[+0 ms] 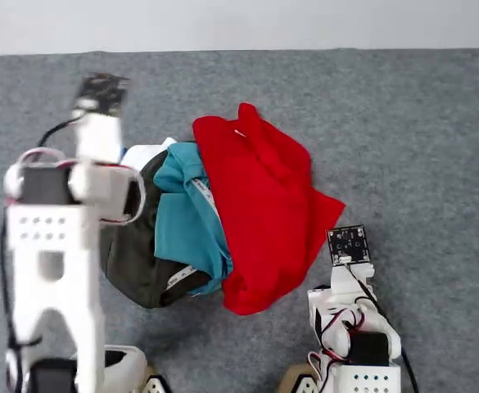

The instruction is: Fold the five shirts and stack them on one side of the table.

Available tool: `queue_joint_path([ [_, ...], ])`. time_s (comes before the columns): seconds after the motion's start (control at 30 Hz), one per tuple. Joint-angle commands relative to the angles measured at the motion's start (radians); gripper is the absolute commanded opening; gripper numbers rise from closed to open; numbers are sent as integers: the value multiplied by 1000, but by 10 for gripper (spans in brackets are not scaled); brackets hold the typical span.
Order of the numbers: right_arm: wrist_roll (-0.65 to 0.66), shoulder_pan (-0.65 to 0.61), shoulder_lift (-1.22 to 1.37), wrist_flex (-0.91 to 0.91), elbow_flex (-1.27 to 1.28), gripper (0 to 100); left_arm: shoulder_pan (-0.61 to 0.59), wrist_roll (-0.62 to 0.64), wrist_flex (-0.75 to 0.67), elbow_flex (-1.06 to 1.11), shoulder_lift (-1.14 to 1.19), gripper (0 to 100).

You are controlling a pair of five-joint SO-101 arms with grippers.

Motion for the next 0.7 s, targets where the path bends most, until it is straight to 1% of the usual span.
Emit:
queue_joint_path([
  [0.0, -8, -2, -8, 4, 14, 9, 97, -72, 21, -44, 91, 15],
  [0.07, -8, -2, -8, 4, 14, 9, 126, -77, 9, -44, 146, 25],
  [0.1, -8, -2, -8, 4, 14, 9, 133, -78, 9, -45, 173, 50],
  [0.13, -8, -2, -8, 4, 14, 9, 133, -78, 9, -45, 203, 88],
  [0.23, -8, -2, -8, 4, 14, 9, 127, -74, 9, -45, 284, 246],
  [0.3, -8, -2, -8, 4, 14, 9, 124, -74, 8, -48, 324, 303],
  [0.43, -8, -2, -8, 4, 14, 9, 137, -81, 5, -91, 391, 312],
  [0.67, -8, -2, -8, 4, 14, 9, 137, -109, 5, -234, 520, 334],
])
